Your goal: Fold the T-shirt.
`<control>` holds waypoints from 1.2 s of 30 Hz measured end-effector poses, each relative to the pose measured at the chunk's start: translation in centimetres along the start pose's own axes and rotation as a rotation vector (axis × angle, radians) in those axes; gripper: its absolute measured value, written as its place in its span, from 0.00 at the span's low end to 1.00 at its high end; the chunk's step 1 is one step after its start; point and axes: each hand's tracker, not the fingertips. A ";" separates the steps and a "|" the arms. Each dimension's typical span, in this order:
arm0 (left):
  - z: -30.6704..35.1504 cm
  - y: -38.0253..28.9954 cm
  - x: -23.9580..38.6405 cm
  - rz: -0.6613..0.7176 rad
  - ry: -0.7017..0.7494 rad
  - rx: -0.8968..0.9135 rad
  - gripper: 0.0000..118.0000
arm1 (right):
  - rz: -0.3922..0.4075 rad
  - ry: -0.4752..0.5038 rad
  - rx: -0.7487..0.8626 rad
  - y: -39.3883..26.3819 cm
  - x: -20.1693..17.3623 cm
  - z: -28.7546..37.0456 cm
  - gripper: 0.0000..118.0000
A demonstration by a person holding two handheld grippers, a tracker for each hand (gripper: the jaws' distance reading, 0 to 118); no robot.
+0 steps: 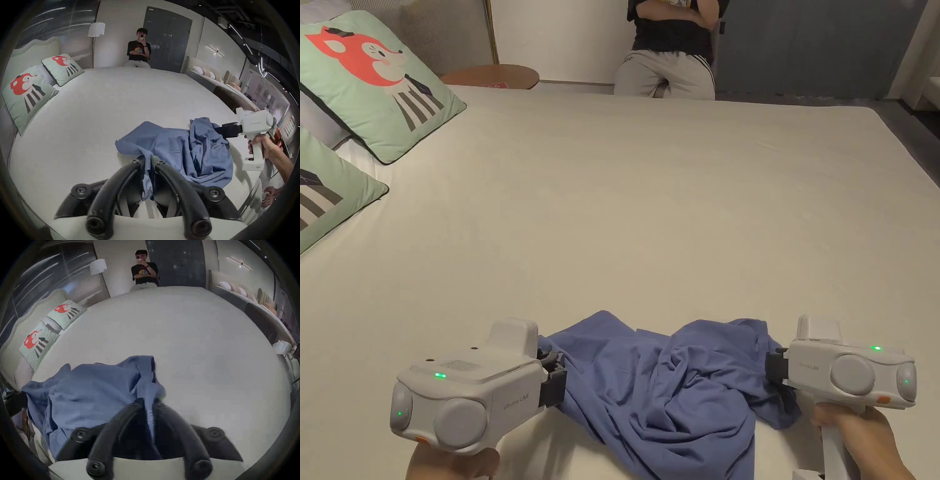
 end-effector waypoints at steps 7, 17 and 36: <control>1.0 2.5 -1.5 0.047 -0.004 0.043 0.03 | 0.073 -0.049 0.247 4.7 0.3 7.9 0.03; 3.9 19.1 -2.8 -0.037 0.098 0.313 0.03 | 0.262 -0.200 0.584 17.0 -1.2 20.0 0.03; 1.3 40.8 -3.3 -0.104 0.372 0.542 0.03 | 0.223 -0.440 0.808 31.1 2.0 19.4 0.04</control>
